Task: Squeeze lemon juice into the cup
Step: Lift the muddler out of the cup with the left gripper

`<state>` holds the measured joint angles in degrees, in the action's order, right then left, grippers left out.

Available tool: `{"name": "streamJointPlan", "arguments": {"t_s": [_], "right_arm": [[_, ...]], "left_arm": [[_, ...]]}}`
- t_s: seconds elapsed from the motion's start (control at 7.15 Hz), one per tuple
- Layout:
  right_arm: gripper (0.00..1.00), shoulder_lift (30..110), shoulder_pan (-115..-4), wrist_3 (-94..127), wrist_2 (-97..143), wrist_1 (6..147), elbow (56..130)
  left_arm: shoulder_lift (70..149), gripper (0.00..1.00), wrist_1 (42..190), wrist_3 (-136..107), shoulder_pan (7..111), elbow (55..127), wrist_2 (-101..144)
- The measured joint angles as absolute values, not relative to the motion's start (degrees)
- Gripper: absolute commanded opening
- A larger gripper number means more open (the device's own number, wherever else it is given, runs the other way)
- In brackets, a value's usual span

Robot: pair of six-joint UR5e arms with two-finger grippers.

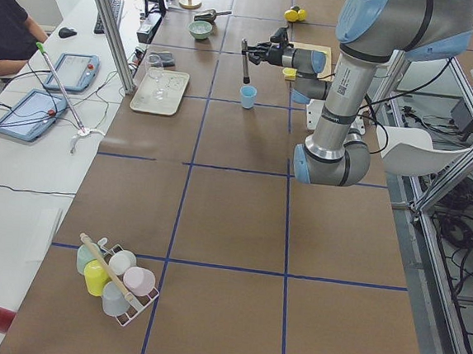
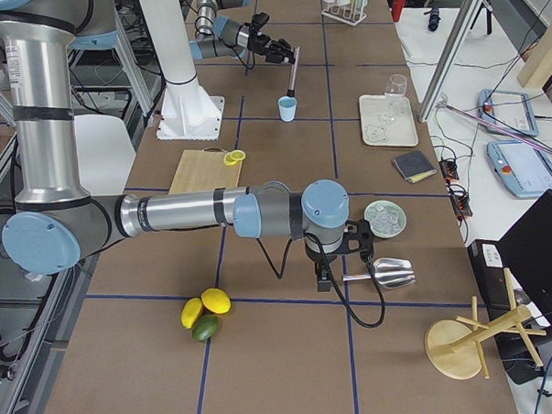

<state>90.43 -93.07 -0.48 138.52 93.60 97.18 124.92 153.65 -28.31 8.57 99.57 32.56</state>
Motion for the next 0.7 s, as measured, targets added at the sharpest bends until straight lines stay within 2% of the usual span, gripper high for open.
{"name": "streamJointPlan", "arguments": {"t_s": [0.7], "right_arm": [[1.00, 89.2, -93.1, -0.1, 138.5, 93.6, 97.1]], "left_arm": [[123.3, 0.00, 152.9, -23.8, 17.2, 105.6, 45.0]]}}
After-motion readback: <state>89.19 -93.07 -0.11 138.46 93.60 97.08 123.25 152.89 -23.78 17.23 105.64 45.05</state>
